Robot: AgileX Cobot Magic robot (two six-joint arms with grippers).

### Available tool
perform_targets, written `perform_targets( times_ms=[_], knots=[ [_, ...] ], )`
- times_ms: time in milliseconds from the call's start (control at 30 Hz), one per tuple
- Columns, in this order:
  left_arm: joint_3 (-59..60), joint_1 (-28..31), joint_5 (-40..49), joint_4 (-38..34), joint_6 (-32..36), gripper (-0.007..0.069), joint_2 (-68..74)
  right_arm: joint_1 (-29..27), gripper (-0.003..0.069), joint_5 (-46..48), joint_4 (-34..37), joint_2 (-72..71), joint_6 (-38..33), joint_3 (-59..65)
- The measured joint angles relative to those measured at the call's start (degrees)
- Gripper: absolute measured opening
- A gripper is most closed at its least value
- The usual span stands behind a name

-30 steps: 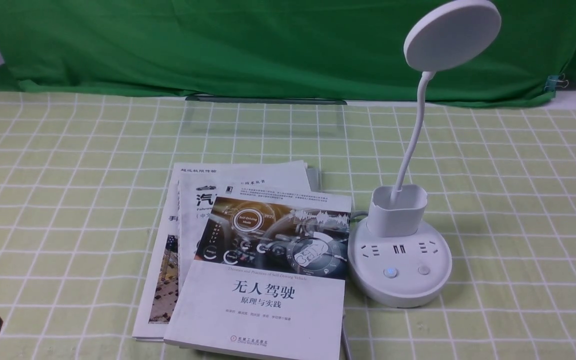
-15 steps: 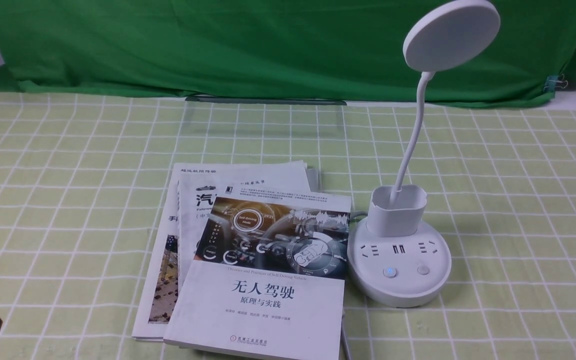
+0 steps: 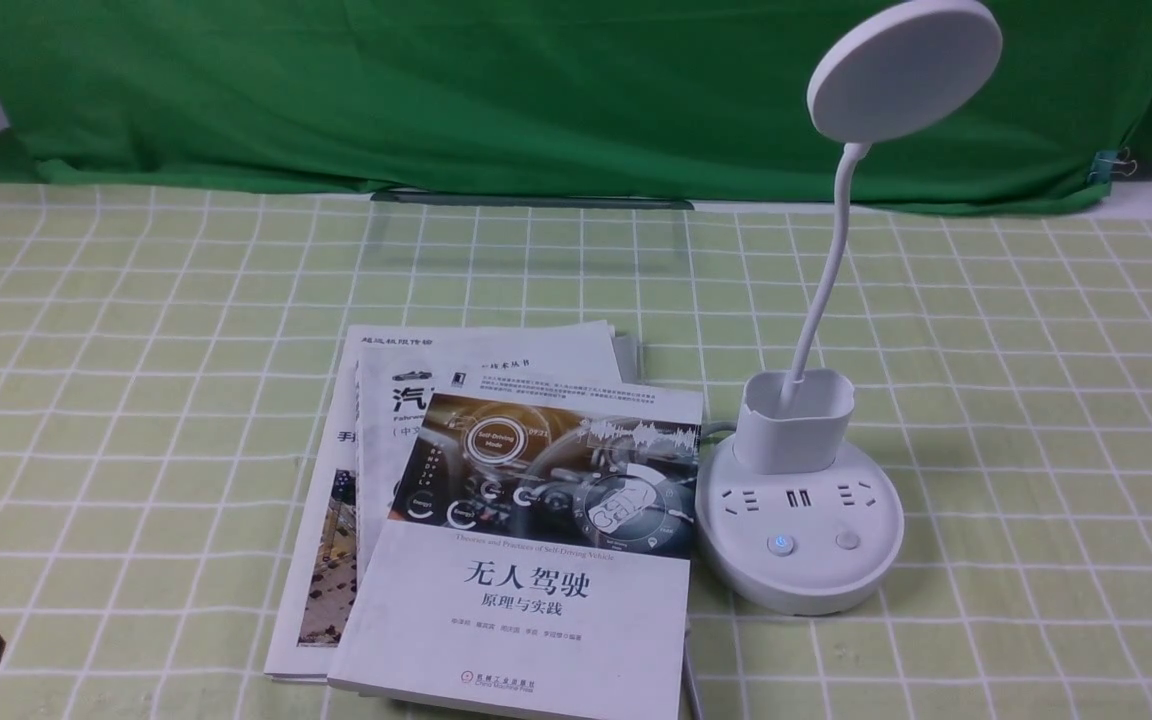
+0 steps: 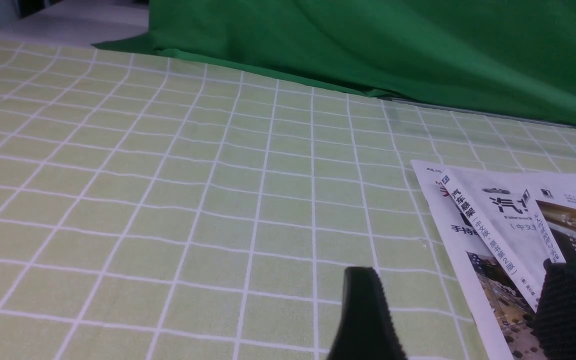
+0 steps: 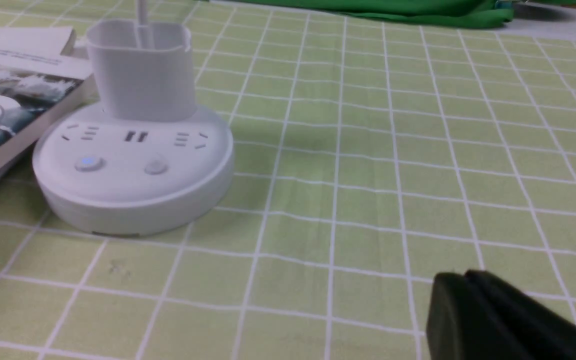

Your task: Turn off the desk lamp on the green coffee tablecloth by hand.

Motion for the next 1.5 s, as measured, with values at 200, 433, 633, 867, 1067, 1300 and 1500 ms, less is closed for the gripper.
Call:
perform_targets(
  times_ms=[200,433,633,867,1067,1300,1500],
  knots=[
    [0.0,0.0,0.0,0.0,0.0,0.041,0.0,0.0,0.007,0.0,0.02,0.0,0.0,0.0],
    [0.0,0.0,0.0,0.0,0.0,0.041,0.0,0.0,0.0088,0.0,0.08,0.0,0.05,0.0],
    [0.0,0.0,0.0,0.0,0.0,0.041,0.0,0.0,0.01,0.0,0.08,0.0,0.05,0.0],
    [0.0,0.0,0.0,0.0,0.0,0.041,0.0,0.0,0.0116,0.0,0.08,0.0,0.12,0.0],
    [0.0,0.0,0.0,0.0,0.0,0.041,0.0,0.0,0.0129,0.0,0.08,0.0,0.12,0.0],
    [0.0,0.0,0.0,0.0,0.0,0.041,0.0,0.0,0.0143,0.0,0.08,0.0,0.12,0.0],
    [0.0,0.0,0.0,0.0,0.0,0.041,0.0,0.0,0.016,0.0,0.08,0.0,0.12,0.0]
  ],
)
